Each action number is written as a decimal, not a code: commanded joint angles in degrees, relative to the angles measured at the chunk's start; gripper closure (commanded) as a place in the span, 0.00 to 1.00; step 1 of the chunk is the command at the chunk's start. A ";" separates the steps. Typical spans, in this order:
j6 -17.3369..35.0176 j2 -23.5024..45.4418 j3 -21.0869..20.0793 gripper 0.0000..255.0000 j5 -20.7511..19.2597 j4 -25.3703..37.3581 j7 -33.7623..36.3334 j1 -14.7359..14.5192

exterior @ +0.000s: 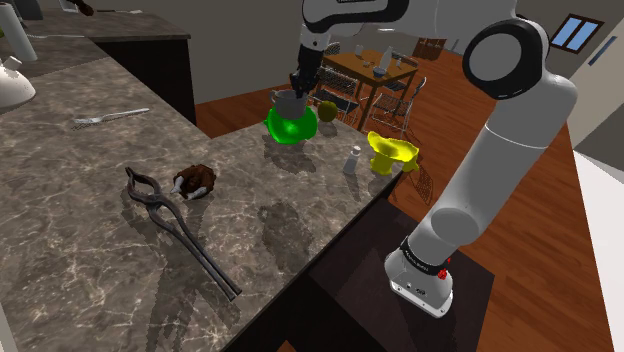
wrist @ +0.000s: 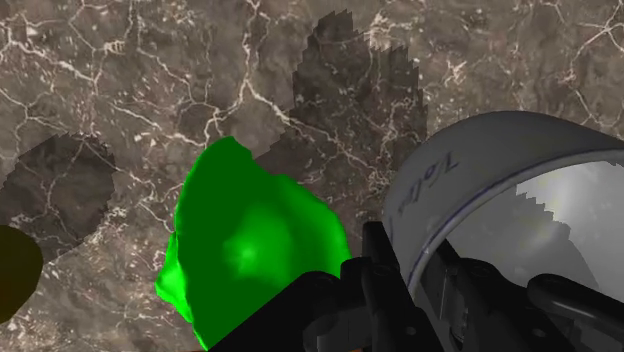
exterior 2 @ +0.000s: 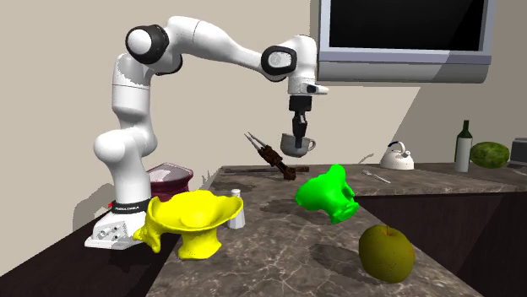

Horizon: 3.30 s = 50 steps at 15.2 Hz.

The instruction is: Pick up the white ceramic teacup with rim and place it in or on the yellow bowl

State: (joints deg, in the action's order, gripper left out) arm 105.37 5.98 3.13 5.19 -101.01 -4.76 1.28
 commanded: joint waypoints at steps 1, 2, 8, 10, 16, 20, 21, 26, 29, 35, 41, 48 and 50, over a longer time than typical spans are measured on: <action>-1.58 -0.20 -0.02 1.00 -0.05 1.39 0.19 -0.02; -2.33 -0.25 -0.01 1.00 -0.07 2.10 0.25 -0.01; -4.59 -3.54 0.88 1.00 -0.31 0.93 -1.42 1.00; -4.26 -6.57 1.83 1.00 -0.59 -2.58 -3.34 1.99; -4.13 -14.70 5.14 1.00 -2.04 -11.21 -9.28 5.02; -4.62 -19.31 7.69 1.00 -3.50 -15.52 -13.43 7.17; -4.79 -20.35 8.38 1.00 -3.92 -16.42 -14.49 7.71; -5.88 -24.90 12.04 1.00 -6.30 -19.96 -20.00 10.53; -6.65 -27.04 14.43 1.00 -7.88 -21.30 -23.48 12.27; -8.21 -29.80 19.63 1.00 -11.16 -22.23 -30.88 15.70; -7.67 -30.46 23.84 1.00 -13.45 -23.07 -36.43 17.96; -2.25 -30.08 24.61 1.00 -13.80 -28.12 -36.57 18.18; -0.68 -29.84 24.86 1.00 -13.87 -29.46 -36.64 18.23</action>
State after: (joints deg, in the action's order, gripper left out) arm 103.85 -23.90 27.85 -8.61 -129.72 -41.34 19.45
